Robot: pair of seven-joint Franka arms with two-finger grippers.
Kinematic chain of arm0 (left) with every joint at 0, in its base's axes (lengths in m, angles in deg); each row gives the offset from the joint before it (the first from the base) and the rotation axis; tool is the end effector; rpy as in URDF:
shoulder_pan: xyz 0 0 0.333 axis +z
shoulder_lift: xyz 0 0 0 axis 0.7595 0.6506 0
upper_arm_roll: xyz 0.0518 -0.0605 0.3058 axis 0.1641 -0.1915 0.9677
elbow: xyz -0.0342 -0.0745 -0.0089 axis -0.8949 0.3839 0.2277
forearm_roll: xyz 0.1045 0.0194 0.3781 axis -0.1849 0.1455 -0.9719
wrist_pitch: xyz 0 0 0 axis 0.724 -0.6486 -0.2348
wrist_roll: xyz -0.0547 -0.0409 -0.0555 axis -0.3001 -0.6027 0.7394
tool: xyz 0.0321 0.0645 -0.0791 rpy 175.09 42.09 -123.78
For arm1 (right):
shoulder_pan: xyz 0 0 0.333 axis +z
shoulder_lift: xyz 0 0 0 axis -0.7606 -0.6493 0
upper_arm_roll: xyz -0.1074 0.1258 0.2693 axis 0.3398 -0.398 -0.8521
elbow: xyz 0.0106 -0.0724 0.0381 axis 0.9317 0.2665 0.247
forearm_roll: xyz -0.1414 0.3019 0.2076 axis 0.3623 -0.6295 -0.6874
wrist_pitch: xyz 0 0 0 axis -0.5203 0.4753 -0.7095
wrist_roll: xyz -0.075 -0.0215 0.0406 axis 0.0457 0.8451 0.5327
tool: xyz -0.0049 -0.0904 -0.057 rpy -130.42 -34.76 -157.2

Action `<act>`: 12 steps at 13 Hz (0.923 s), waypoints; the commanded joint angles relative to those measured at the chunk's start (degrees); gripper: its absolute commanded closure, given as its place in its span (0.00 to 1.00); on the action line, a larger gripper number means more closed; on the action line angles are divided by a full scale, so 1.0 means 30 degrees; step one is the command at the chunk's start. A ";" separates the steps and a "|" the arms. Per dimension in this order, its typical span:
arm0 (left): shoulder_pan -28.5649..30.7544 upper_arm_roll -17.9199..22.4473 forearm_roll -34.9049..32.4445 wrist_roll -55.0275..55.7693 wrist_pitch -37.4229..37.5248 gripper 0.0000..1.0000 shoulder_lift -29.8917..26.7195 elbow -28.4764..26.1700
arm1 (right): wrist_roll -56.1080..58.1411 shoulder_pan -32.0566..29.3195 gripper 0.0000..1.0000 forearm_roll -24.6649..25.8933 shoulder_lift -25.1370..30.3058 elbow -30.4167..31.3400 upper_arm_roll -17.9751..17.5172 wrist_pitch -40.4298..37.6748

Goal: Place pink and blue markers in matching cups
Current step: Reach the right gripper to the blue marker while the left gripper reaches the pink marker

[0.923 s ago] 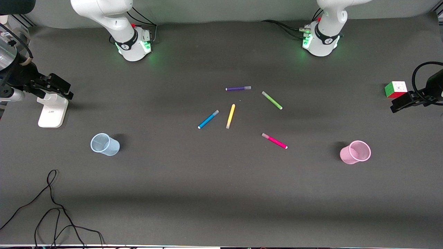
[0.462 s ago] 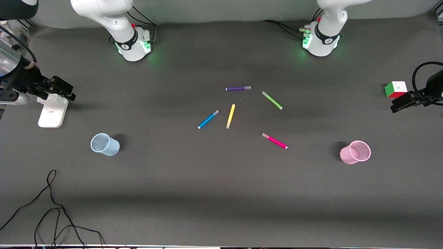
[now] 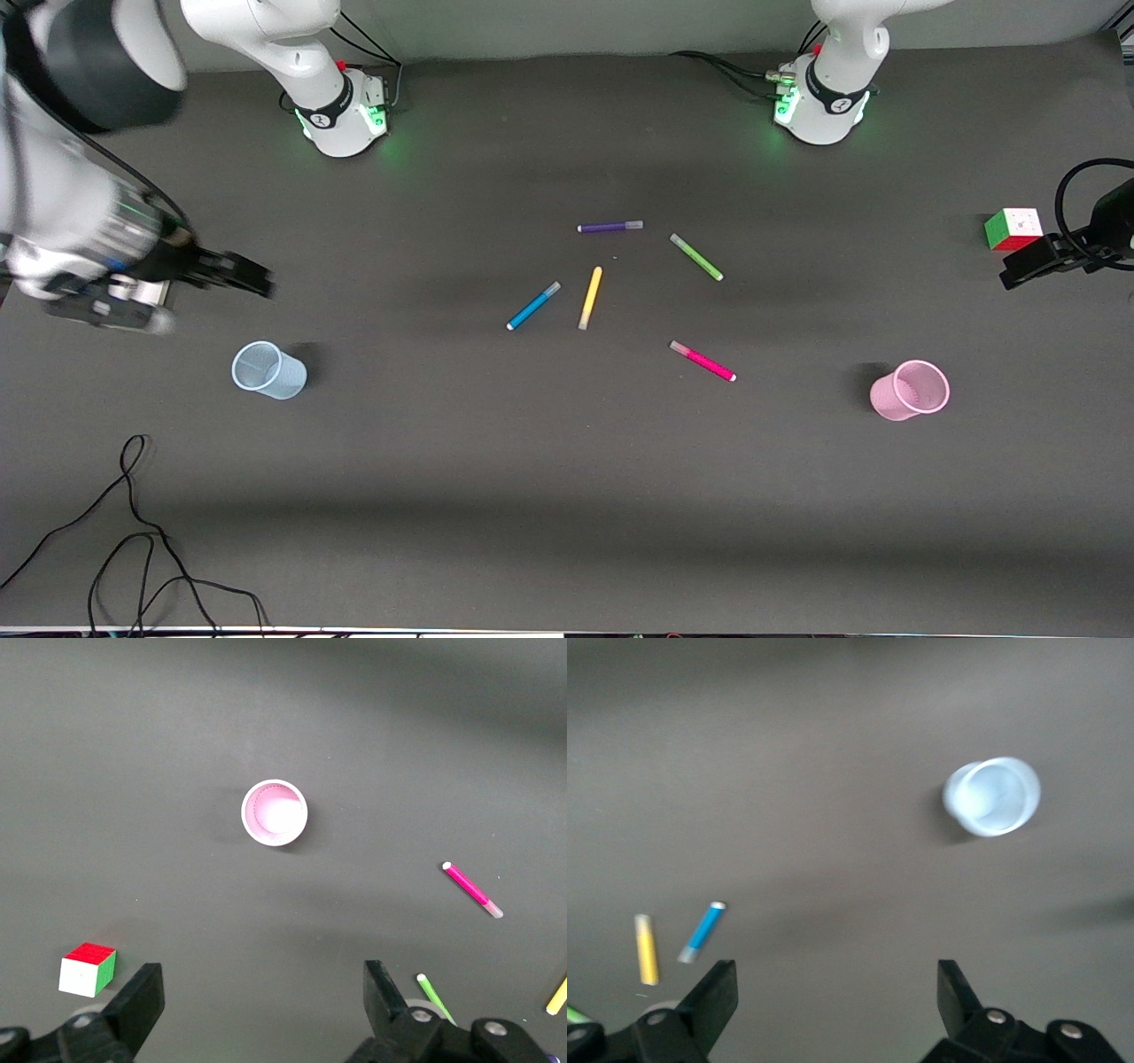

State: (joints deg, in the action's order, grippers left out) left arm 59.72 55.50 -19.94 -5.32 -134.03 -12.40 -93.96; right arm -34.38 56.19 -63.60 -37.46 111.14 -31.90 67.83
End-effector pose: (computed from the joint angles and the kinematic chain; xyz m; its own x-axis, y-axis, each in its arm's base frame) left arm 0.5691 0.0174 0.5986 0.9821 0.1883 -0.0051 0.1881 -0.9818 -0.0267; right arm 0.5750 0.1141 0.5359 0.9577 -0.2619 -0.1190 -0.2704 -0.9608 -0.0618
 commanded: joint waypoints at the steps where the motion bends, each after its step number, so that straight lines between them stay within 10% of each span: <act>1: -0.0270 0.0084 0.0339 0.0259 0.0283 0.00 -0.0004 0.0088 | -0.3440 0.0351 0.00 -0.0868 -0.1865 -0.0882 -0.1093 0.0574; 9: -0.5859 0.0084 0.0810 1.1174 -0.1148 0.00 0.3271 0.0000 | -1.2496 0.2606 0.00 -0.1249 -0.8340 0.0666 -0.3589 0.7804; 12: -0.6715 0.0084 0.0458 1.2650 -0.2030 0.00 0.4417 0.0000 | -1.3175 0.2724 0.00 -0.3909 -0.9485 0.1606 -0.3705 0.9539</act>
State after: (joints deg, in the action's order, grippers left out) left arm 40.50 54.94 -17.56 30.01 -139.32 -0.42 -94.52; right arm -72.15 64.69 -71.06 -65.04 114.71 -42.71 94.37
